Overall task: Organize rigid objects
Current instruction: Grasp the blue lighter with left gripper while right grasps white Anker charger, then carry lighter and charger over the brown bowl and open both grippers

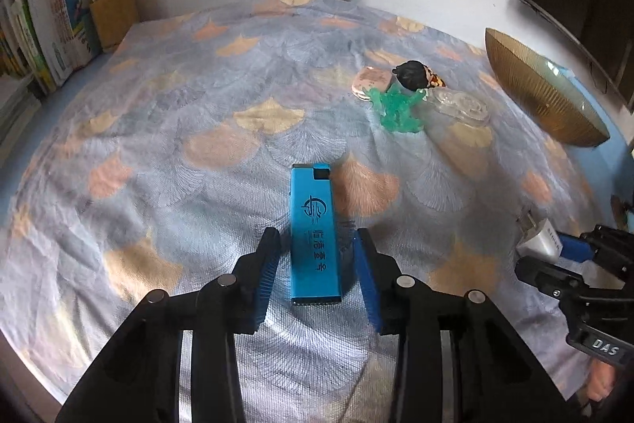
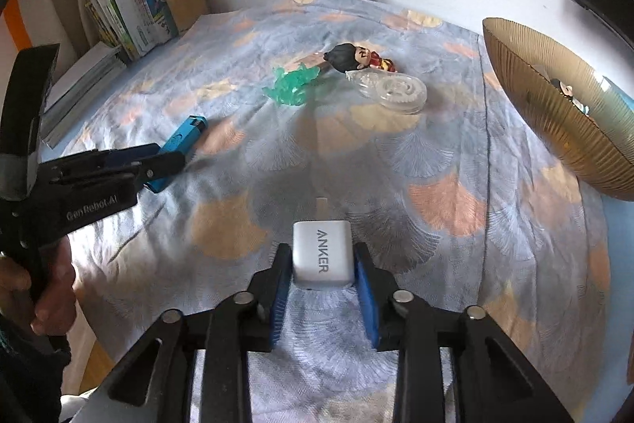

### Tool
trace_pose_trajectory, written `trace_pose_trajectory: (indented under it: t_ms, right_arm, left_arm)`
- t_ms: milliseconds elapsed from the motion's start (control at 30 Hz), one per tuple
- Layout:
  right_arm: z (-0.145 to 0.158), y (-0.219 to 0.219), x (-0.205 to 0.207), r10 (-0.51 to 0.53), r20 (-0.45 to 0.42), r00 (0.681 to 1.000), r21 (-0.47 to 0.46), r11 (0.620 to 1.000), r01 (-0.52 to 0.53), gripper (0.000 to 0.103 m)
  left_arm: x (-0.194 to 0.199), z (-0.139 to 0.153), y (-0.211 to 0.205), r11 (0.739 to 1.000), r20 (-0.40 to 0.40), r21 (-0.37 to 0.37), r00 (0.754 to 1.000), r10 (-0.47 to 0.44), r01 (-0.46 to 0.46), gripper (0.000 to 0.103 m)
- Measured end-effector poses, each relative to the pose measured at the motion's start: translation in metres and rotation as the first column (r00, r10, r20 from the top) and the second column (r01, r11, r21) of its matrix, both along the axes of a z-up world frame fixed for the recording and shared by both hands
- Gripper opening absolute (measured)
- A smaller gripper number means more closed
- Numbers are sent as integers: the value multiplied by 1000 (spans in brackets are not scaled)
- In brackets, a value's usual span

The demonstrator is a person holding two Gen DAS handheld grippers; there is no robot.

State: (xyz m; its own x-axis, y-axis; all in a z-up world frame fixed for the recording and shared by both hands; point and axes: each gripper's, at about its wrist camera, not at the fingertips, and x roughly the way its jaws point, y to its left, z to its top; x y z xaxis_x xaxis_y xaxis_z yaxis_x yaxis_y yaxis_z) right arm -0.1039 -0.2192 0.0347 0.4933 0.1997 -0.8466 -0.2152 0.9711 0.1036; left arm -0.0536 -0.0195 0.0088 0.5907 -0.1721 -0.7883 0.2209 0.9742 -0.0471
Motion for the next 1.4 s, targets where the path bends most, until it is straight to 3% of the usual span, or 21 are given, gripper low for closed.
trace_pose_trajectory:
  t_ms: [100, 233, 300, 433, 633, 833, 1133, 1400]
  right_arm:
    - [0, 3, -1, 1, 6, 1000, 12, 1000, -1, 44]
    - [-2, 14, -3, -31, 43, 999, -81, 996, 34, 44]
    - [-3, 19, -4, -39, 59, 998, -103, 994, 45, 44]
    - [-3, 22, -3, -35, 66, 997, -105, 994, 41, 26]
    - [7, 24, -11, -38, 120, 992, -105, 993, 50, 26]
    - [46, 18, -20, -69, 256, 964, -101, 990, 98, 26]
    - [68, -12, -29, -136, 281, 950, -70, 984, 162, 26]
    - [92, -58, -34, -251, 316, 915, -36, 960, 276, 26]
  left_arm:
    - [-1, -1, -8, 999, 15, 44, 1000, 12, -13, 37]
    - [1, -1, -13, 998, 19, 46, 999, 33, -34, 35]
    - [0, 0, -14, 998, 24, 45, 999, 34, -36, 21]
    - [-2, 0, -17, 998, 25, 60, 999, 34, -35, 21]
    - [-5, 4, -21, 999, 11, 41, 999, 32, -32, 21]
    - [-12, 36, -43, 998, 94, 54, 995, -17, 12, 21]
    - [-17, 66, -85, 993, 148, 61, 983, -110, 102, 21]
    - [2, 107, -133, 981, 192, -11, 963, -186, 192, 21]
